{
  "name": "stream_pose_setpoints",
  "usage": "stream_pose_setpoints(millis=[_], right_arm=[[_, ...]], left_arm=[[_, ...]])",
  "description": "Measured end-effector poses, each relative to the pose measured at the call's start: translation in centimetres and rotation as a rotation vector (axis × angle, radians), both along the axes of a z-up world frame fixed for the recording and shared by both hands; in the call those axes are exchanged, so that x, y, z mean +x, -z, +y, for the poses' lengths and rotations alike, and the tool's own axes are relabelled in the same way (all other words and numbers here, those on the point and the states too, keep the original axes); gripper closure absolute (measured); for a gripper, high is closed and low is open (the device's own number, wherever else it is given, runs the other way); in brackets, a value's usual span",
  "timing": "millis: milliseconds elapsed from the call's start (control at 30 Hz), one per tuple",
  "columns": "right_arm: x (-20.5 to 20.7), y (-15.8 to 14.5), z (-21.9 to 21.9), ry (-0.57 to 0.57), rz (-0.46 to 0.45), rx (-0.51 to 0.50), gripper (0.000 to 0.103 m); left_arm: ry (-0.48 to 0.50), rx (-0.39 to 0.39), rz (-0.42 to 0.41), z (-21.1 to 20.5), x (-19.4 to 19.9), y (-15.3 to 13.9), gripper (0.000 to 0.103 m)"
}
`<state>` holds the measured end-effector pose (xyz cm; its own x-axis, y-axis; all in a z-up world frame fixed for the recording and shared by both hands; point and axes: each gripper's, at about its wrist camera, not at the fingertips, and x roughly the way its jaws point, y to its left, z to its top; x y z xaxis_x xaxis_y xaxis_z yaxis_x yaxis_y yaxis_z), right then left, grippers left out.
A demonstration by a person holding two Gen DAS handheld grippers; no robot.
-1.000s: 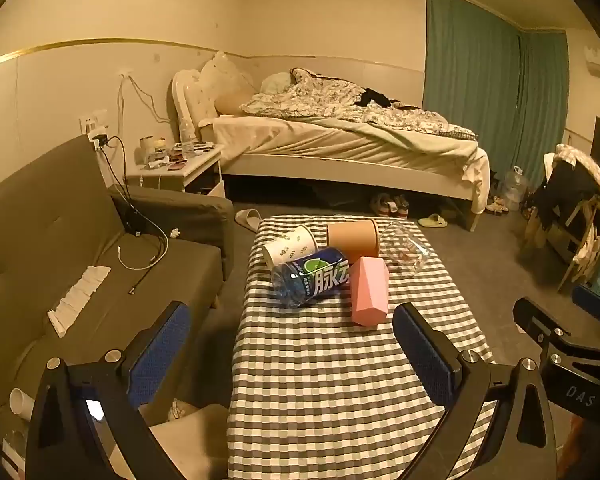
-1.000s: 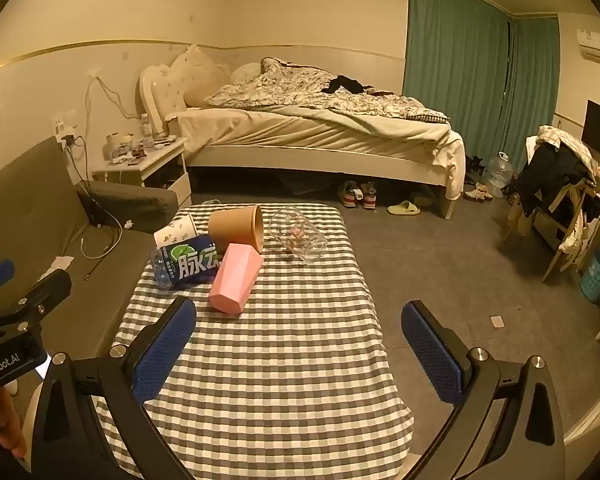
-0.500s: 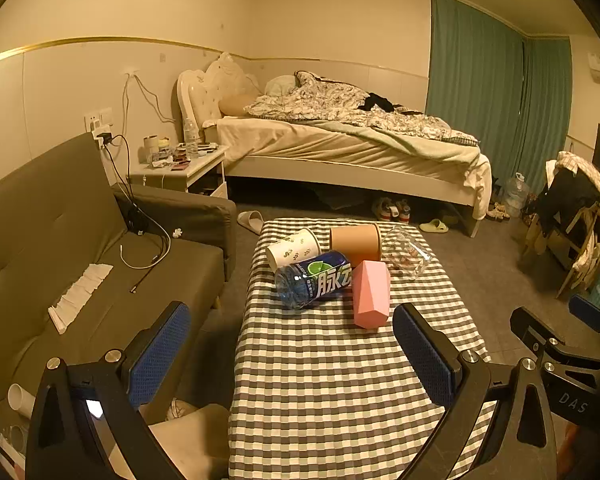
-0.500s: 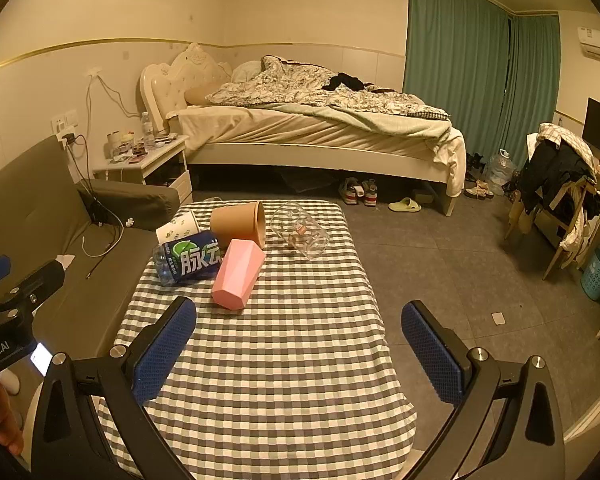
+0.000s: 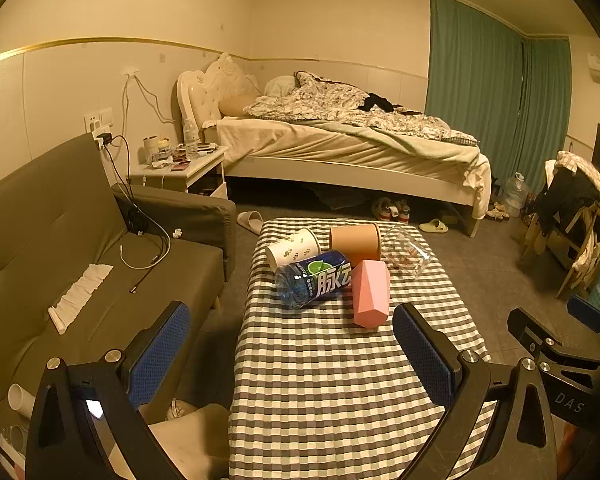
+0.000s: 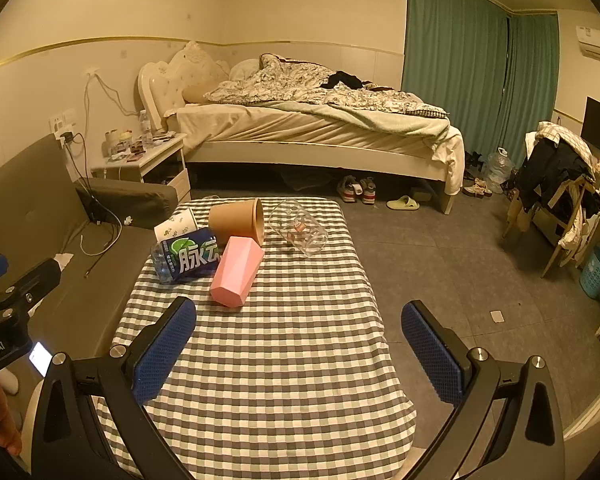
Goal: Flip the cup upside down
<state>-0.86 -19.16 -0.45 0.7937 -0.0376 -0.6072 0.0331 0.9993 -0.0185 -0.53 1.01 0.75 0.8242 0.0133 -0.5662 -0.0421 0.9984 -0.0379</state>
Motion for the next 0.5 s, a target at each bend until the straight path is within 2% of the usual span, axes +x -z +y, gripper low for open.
stream_pose_setpoints(millis=[500], right_arm=[[0.02, 0.23, -0.21, 0.003, 0.004, -0.001, 0.000]], left_arm=[[-0.001, -0.001, 0.000, 0.06, -0.07, 0.16, 0.000]])
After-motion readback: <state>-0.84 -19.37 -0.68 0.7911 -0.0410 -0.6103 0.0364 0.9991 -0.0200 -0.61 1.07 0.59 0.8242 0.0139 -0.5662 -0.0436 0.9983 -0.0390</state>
